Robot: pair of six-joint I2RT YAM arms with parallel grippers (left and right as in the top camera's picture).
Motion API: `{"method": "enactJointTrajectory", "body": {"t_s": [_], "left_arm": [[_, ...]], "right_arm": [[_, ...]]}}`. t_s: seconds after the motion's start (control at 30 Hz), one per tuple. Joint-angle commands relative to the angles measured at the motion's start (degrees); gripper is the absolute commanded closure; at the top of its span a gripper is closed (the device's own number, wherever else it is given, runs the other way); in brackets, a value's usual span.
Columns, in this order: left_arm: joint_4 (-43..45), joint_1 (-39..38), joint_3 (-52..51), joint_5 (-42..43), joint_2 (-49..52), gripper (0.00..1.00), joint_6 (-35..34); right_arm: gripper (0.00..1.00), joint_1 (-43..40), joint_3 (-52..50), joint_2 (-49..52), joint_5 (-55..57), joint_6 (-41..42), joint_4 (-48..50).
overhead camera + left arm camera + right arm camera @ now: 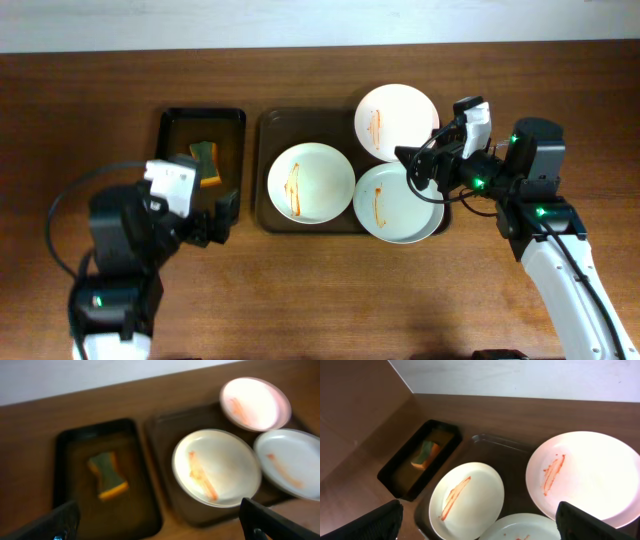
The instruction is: Clean dirty plates on tray and stack at the side
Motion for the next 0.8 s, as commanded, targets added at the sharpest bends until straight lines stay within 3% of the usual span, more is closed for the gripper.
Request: {"method": "enactJointTrajectory", "body": {"t_s": [0.0,0.13,0.2,0.27,0.43,0.77], "left_arm": [[-1.8,0.1,4.6,9.2,5.4,0.00,-0.5],[-1.6,0.1,4.6,9.3,8.8,0.00,-2.2],[-1.6,1.3,4.7,0.6,10.4,0.00,-15.7],[-1.5,2.4,4.7,-3.3,11.3,0.00,-20.0],[-0.8,2.7,4.7,-9.3,12.3,0.00,-21.3],[2.1,2.6,4.7,-9.0,12.3,0.00,-21.4]], "right_arm": [[0.02,0.4,1.0,0.2,3.1,0.5,0.1],[0.02,0.4,1.0,0.2,6.9,0.5,-0.4],[0.02,0.4,1.0,0.2,7.2,0.5,-0.8],[0.02,0.4,1.0,0.2,7.2,0.5,-0.8],[0.02,0.4,1.0,0.2,7.2,0.5,-0.8],[0.02,0.4,1.0,0.2,7.2,0.5,-0.8]]}}
